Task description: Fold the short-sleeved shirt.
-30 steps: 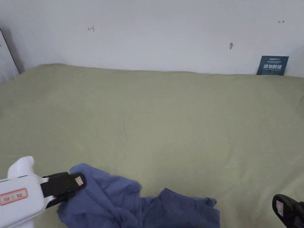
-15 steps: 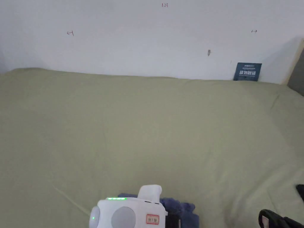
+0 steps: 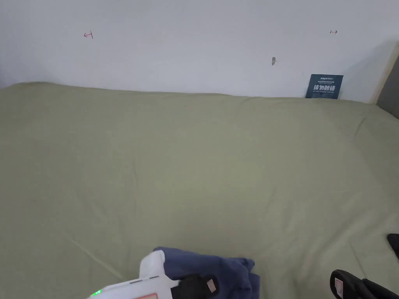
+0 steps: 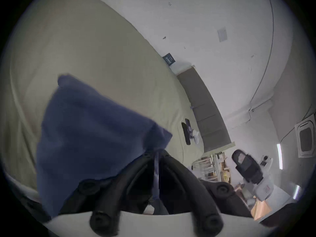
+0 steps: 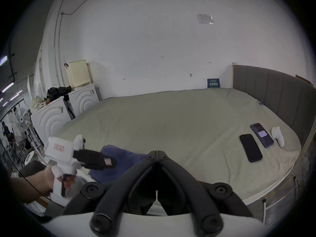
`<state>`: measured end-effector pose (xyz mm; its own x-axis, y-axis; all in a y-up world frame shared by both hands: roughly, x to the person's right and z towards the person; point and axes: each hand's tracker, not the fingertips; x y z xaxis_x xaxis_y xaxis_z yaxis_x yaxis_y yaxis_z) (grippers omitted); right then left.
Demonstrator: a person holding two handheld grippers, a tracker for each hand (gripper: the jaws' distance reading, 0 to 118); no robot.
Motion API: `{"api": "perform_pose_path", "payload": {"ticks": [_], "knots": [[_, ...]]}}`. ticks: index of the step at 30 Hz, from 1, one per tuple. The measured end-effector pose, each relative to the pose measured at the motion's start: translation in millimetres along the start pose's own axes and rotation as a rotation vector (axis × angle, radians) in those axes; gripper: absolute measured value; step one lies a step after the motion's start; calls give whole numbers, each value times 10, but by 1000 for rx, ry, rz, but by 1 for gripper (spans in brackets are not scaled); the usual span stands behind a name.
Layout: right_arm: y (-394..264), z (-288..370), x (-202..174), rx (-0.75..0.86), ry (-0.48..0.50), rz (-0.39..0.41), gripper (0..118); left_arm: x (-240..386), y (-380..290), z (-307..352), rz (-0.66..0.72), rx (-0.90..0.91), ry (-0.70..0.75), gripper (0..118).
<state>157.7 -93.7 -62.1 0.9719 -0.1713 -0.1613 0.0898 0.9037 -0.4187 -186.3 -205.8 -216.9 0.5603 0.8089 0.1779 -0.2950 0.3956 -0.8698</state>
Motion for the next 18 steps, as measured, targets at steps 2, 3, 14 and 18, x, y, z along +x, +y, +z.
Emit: {"api": "perform_pose_path", "payload": {"ticks": [2,3,14,18], "knots": [[1,-17,-21,-1,7,-4,0,-25,-142,-236,-28,-78,-62,7],[5,-19,-36,-2,8,-5,0,-7,-235,-416,-32,-129,-63,7],[71,-170,-57,-9,62,-9,0,320,-336,-778,-86,-169,-78,1],[44,-547,-1,-32,225,-97,0,353,-84,263,-114,18,-94,1]]}}
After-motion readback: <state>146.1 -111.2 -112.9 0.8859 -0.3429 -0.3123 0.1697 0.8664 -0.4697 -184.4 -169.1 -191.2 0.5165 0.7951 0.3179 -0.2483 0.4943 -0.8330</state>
